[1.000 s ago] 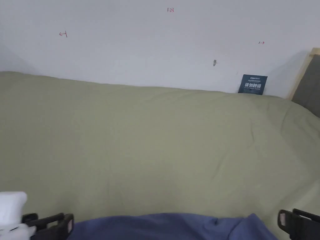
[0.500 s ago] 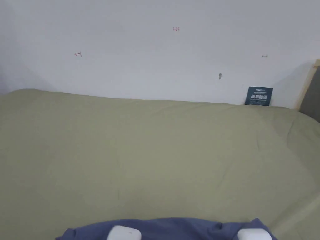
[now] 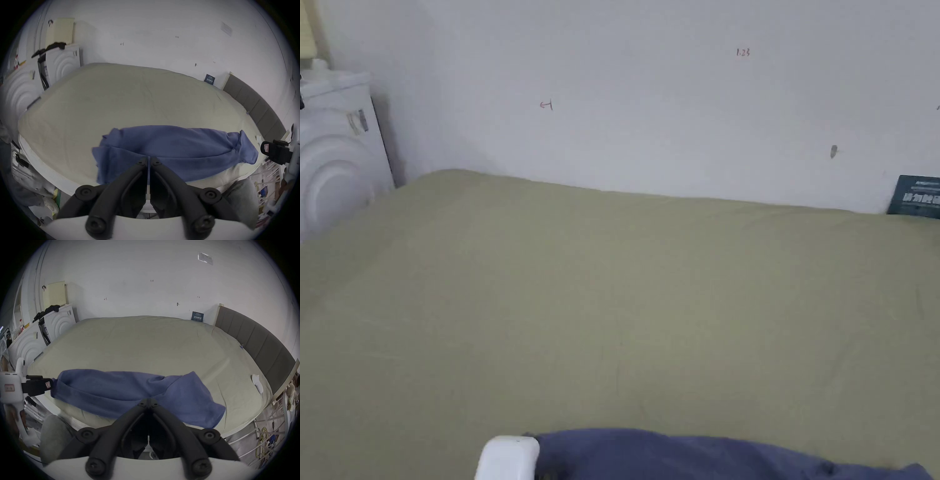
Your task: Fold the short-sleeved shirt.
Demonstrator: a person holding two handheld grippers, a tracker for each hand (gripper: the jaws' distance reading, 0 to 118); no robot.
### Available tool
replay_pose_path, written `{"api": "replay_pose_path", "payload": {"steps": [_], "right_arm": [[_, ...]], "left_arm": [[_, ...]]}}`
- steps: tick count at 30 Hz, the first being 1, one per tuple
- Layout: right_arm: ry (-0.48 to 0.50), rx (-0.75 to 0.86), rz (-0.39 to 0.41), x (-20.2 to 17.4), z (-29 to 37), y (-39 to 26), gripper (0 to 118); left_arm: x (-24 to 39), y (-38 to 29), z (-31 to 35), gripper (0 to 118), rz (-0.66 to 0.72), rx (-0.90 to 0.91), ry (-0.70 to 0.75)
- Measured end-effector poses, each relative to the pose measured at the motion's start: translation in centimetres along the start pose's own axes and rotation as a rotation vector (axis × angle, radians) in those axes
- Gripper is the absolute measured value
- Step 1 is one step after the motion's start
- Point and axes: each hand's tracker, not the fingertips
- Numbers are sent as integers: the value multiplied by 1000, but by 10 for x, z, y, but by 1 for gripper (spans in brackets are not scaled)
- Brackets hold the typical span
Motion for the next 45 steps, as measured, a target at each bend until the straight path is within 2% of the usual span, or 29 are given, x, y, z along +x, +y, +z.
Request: {"api": "replay_pose_path", "payload": {"steps": [1,4,5,7,11,17,20,21,23,25,27,28,30,32,37,45], "right_arm": [[3,6,-9,4,2,4,2],[19,12,-36,16,2,15,2],[20,13,-44,19,2,19,2],[32,22,-50,22,3,25,2],[56,27,-42,22,2,34,2],[93,18,-29,15,-7,38,2],[101,2,-30,10,-12,34,2],[102,-5,-27,8,-14,33,2],[110,-24,-26,6,-17,30,2],[116,-32,-30,4,-18,26,2],[121,-45,-29,2,-19,24,2],[121,-52,-27,1,-19,22,2],[119,-57,-26,1,-17,20,2],[120,-58,-30,4,-15,19,2],[110,-43,-68,18,-5,19,2],[73,-14,-114,39,10,21,2]], "left_arm": [[-15,5,-1,18,28,-11,-23],[-49,17,-12,87,119,-90,-87],[-59,19,-17,87,154,-101,-76],[-73,18,-25,97,244,-75,-57],[-100,15,-54,97,410,-132,-64],[-97,8,-81,100,409,-91,-61],[-93,7,-76,98,403,-94,-41],[-88,8,-75,90,382,-95,-14],[-74,8,-76,61,260,-134,117],[-64,5,-78,52,167,-141,141],[-62,7,-75,28,220,-128,104],[-62,8,-74,12,278,-118,62],[-61,7,-69,11,334,-79,-16],[-56,9,-65,11,324,-84,5],[-44,24,-46,11,359,-22,-75],[55,58,-30,11,146,16,-262]]}}
